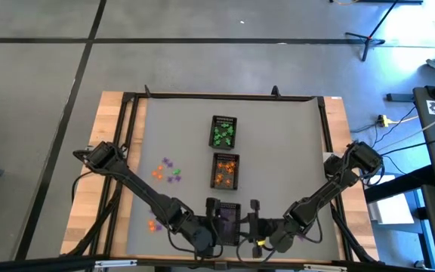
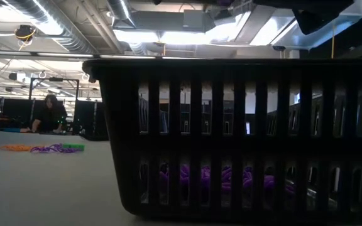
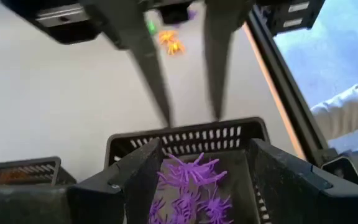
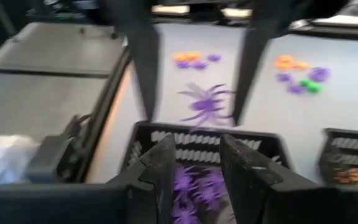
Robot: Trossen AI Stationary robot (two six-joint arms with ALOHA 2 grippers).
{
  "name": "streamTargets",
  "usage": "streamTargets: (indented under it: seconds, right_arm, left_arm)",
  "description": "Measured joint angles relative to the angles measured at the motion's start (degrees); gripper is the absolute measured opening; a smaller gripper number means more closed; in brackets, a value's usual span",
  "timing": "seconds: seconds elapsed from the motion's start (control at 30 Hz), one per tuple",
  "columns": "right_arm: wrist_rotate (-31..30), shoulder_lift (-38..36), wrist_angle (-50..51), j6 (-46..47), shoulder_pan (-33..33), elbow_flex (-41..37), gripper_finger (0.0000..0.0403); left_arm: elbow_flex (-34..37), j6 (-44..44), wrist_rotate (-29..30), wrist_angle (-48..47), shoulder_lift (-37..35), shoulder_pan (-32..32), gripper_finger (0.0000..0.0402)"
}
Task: Sort Halloween decoration
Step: Put the violet spider toy into the bottom black bin
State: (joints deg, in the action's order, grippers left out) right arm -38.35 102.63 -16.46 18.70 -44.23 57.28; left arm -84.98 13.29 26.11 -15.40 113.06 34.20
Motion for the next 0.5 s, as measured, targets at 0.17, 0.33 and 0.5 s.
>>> streamTargets:
  seconds: [0.17,0.33,0.5]
  right_arm:
    - [-7.1,0.0,-0.2,0.0,0.1,0.0,0.0124]
    - [-10.1,0.0,-0.6,0.4,0.4,0.0,0.0124]
    - [-10.1,0.0,-2.1,0.6,0.5,0.0,0.0124]
  left_arm:
    - [0.0,-0.2,0.6,0.7,0.3,-0.1,0.0235]
    - [0.0,-0.3,3.5,4.9,0.2,-0.8,0.0235]
    - [0.0,-0.4,3.5,7.1,0.2,-1.5,0.0235]
